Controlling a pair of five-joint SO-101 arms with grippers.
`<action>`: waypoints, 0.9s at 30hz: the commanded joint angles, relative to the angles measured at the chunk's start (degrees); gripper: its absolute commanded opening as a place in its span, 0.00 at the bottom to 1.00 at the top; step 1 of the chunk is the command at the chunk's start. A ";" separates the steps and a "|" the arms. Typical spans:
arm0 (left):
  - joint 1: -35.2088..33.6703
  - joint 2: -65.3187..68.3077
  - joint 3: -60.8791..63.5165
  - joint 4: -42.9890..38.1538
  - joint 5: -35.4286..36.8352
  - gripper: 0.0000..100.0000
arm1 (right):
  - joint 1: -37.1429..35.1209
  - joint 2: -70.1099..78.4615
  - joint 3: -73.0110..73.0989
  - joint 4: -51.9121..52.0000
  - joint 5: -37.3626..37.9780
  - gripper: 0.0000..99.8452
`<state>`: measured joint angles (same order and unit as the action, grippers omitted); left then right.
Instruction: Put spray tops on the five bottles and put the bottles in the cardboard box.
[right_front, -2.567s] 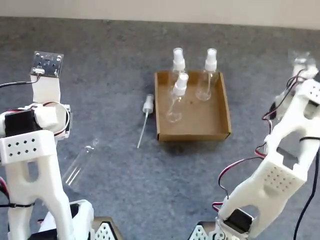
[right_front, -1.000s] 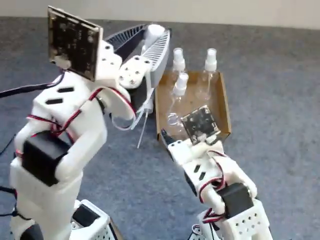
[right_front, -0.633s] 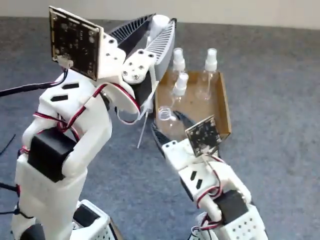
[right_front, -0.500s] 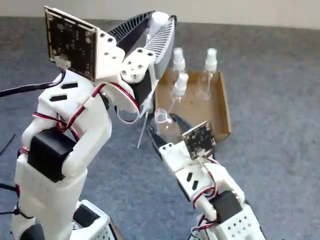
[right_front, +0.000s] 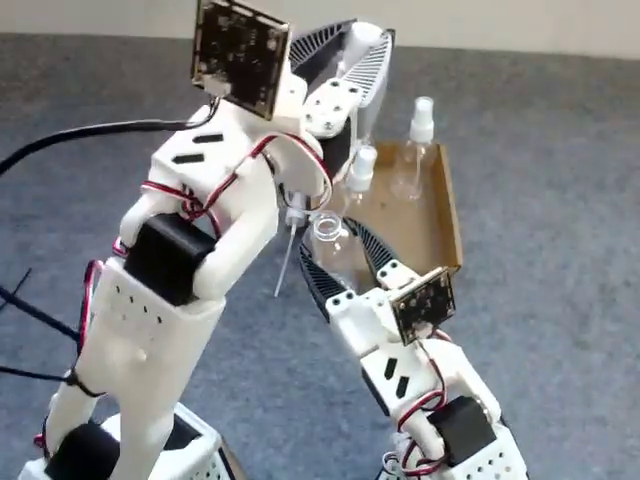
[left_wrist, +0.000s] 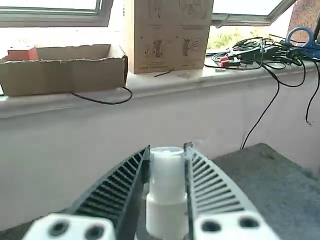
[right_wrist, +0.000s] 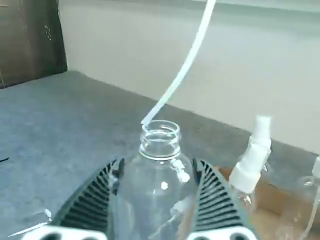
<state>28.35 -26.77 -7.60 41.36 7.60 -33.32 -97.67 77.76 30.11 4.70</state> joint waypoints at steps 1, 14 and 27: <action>1.71 0.22 -0.40 -2.11 0.35 0.01 | -0.31 -0.75 -0.57 0.22 -0.26 0.00; 7.43 -0.31 -0.22 -4.66 0.18 0.01 | -0.13 -0.31 -0.57 0.31 -0.26 0.00; 0.75 -8.13 12.53 -3.52 0.18 0.01 | 0.13 -0.31 -0.75 0.22 -0.70 0.00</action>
<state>31.25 -28.70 -0.04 38.02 7.60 -33.32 -97.85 77.76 30.29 4.70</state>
